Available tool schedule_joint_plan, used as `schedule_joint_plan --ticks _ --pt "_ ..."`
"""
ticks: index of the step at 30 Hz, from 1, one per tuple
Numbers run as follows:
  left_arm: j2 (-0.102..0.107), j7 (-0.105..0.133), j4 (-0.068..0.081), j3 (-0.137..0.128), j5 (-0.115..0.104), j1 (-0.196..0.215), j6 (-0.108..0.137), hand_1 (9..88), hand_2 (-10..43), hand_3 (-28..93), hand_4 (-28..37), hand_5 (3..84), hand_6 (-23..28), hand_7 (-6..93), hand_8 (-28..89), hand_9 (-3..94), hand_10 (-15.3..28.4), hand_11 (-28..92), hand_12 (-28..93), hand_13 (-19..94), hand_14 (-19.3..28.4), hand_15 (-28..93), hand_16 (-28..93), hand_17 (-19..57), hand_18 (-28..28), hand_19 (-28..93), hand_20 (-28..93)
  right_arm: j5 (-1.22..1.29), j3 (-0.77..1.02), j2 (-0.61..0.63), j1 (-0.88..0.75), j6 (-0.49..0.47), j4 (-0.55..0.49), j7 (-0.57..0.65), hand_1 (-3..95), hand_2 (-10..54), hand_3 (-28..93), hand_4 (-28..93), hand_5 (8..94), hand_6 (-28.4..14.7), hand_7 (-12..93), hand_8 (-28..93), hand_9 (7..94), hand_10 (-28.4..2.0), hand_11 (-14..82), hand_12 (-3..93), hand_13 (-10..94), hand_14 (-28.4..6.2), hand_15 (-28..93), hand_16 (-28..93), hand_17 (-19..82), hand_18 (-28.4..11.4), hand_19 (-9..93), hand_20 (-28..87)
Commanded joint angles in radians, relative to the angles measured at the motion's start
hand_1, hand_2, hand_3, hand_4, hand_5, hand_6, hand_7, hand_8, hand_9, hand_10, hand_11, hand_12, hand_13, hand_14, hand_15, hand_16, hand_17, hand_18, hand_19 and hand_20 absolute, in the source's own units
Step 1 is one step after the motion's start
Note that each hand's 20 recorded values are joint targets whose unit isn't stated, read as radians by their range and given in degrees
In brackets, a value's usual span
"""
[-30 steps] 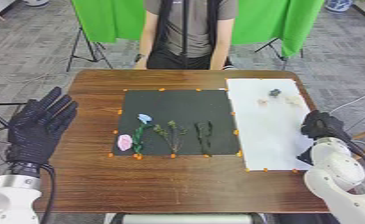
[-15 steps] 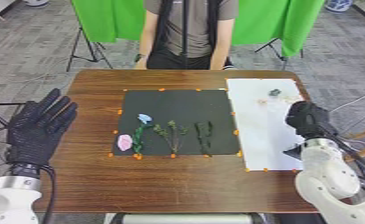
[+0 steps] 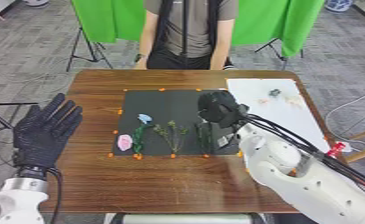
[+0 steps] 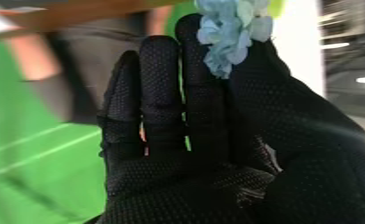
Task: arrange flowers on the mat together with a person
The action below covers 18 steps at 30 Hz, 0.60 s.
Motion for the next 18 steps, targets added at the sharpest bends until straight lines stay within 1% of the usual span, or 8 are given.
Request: schedule_joint_plan --ticks 1,5,7,8,9,10,13,18 --pt "0.01 -0.024 0.016 0.033 -0.026 -0.015 -0.007 23.6 13.6 74 -28.3 41.0 7.8 8.7 -8 34.2 14.2 15 8 25 13.8 22 -6 -4.9 11.3 29 9 -0.023 -0.105 -0.21 0.18 -0.064 0.147 -0.021 53.9 -0.1 66 -28 55.2 1.7 49 -3 66.1 -6.9 25.8 47.4 46 -9.5 61 43 20 -17.4 72 42" --pt "0.012 -0.029 0.021 0.051 -0.029 -0.029 -0.004 23.6 13.7 74 -28.3 41.0 7.8 8.7 -8 34.3 14.4 15 8 26 13.8 22 -6 -4.9 11.4 29 9 -0.013 -0.165 -0.261 0.216 -0.031 0.229 0.014 53.7 -0.5 67 -28 54.9 1.7 49 -3 66.0 -7.0 25.7 46.9 46 -9.5 61 42 20 -17.6 72 42" --pt "0.014 -0.036 0.019 0.054 -0.019 -0.025 0.001 23.7 14.0 74 -28.3 41.1 7.8 8.7 -8 34.3 14.4 15 8 26 13.8 23 -6 -4.9 11.5 29 9 -0.018 -0.221 -0.27 0.245 0.026 0.263 0.009 53.7 -0.7 67 -28 54.8 1.5 49 -4 65.8 -7.0 25.4 46.4 46 -9.4 61 42 20 -17.7 72 42" --pt "0.014 -0.043 0.019 0.058 -0.022 -0.027 0.002 23.7 14.4 75 -28.3 41.1 7.8 8.7 -8 34.4 14.5 15 8 26 13.8 23 -6 -4.9 11.5 29 9 -0.024 -0.239 -0.275 0.256 0.029 0.275 0.005 53.6 -0.8 67 -28 54.5 1.3 48 -5 65.8 -7.1 25.0 45.9 46 -9.3 61 42 20 -17.7 72 42" --pt "0.013 -0.044 0.02 0.06 -0.028 -0.025 -0.006 23.7 14.6 75 -28.3 41.1 7.8 8.7 -8 34.4 14.5 15 8 26 13.9 23 -6 -5.0 11.5 29 9 -0.028 -0.263 -0.274 0.271 0.026 0.282 0.0 53.5 -0.8 68 -28 54.5 1.2 48 -5 65.8 -7.2 24.8 45.7 46 -9.2 61 42 20 -17.7 72 42" --pt "0.011 -0.046 0.022 0.063 -0.033 -0.028 -0.005 23.8 14.8 75 -28.3 41.1 7.8 8.7 -8 34.5 14.5 15 8 26 13.9 23 -6 -5.0 11.5 29 9 -0.033 -0.276 -0.276 0.277 0.014 0.287 -0.004 53.6 -0.9 68 -28 54.4 1.3 48 -5 65.7 -7.1 24.6 45.7 46 -9.1 61 42 19 -17.8 71 42" --pt "0.013 -0.038 0.024 0.067 -0.036 -0.031 -0.001 24.0 15.1 75 -28.3 41.3 7.8 8.7 -8 34.5 14.5 15 8 26 13.8 23 -6 -5.0 11.5 29 9 -0.015 -0.298 -0.285 0.289 -0.011 0.294 -0.003 53.6 -1.3 67 -28 54.1 1.5 49 -5 65.5 -6.9 24.2 45.5 46 -9.0 60 42 19 -17.8 71 42" --pt "0.015 -0.035 0.024 0.067 -0.038 -0.038 0.005 24.0 15.2 75 -28.3 41.2 7.8 8.7 -8 34.6 14.5 15 8 26 13.9 23 -6 -5.0 11.6 29 9 -0.027 -0.341 -0.293 0.309 -0.006 0.312 0.019 52.9 -1.3 67 -28 53.7 1.5 48 -6 65.4 -6.8 23.4 45.1 46 -8.9 59 41 19 -17.7 70 41"
